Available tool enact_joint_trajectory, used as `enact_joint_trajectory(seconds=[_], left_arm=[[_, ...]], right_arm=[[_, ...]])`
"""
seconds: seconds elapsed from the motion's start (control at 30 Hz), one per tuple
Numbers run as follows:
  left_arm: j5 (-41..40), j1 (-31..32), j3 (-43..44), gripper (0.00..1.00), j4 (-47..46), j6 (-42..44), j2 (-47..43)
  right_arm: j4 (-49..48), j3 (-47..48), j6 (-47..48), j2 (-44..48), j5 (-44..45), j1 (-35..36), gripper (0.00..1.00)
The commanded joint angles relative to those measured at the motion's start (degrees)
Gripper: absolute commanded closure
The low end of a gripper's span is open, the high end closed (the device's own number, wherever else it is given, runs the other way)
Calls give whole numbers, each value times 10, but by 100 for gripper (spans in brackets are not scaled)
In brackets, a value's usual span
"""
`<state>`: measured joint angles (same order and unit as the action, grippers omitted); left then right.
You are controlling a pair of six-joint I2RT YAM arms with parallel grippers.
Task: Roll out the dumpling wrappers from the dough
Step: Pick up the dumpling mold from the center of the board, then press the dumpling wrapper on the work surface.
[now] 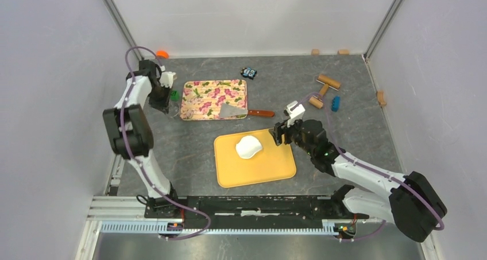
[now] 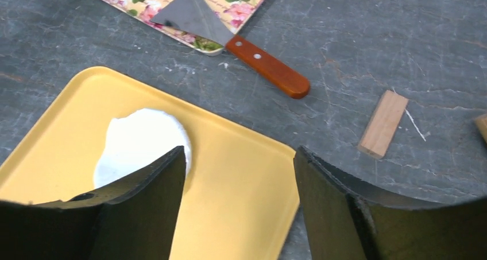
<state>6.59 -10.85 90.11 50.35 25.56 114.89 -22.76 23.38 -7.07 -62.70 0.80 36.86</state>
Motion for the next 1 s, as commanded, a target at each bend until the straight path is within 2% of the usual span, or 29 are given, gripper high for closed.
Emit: enact_joint_trajectory(seconds=[0.0, 0.13, 0.27, 0.37, 0.6, 0.8, 0.97], left_arm=[[87, 77, -50, 98, 34, -33, -177], [86, 216, -86, 98, 36, -53, -220], [106, 294, -90, 98, 25, -90, -233], [91, 361, -88, 98, 13, -96, -224], [94, 435, -70, 98, 2, -115, -175], [86, 453, -66, 98, -12, -119, -161], [77, 470, -67, 98, -24, -124, -157]], right_arm=[[62, 82, -29, 1, 96, 70, 29], [55, 125, -89, -4, 114, 129, 33], [33, 147, -146, -14, 122, 157, 36], [46, 157, -165, -26, 153, 173, 38], [34, 155, -200, -74, 163, 179, 43], [53, 171, -194, -106, 198, 186, 49], [50, 175, -207, -149, 182, 188, 50]])
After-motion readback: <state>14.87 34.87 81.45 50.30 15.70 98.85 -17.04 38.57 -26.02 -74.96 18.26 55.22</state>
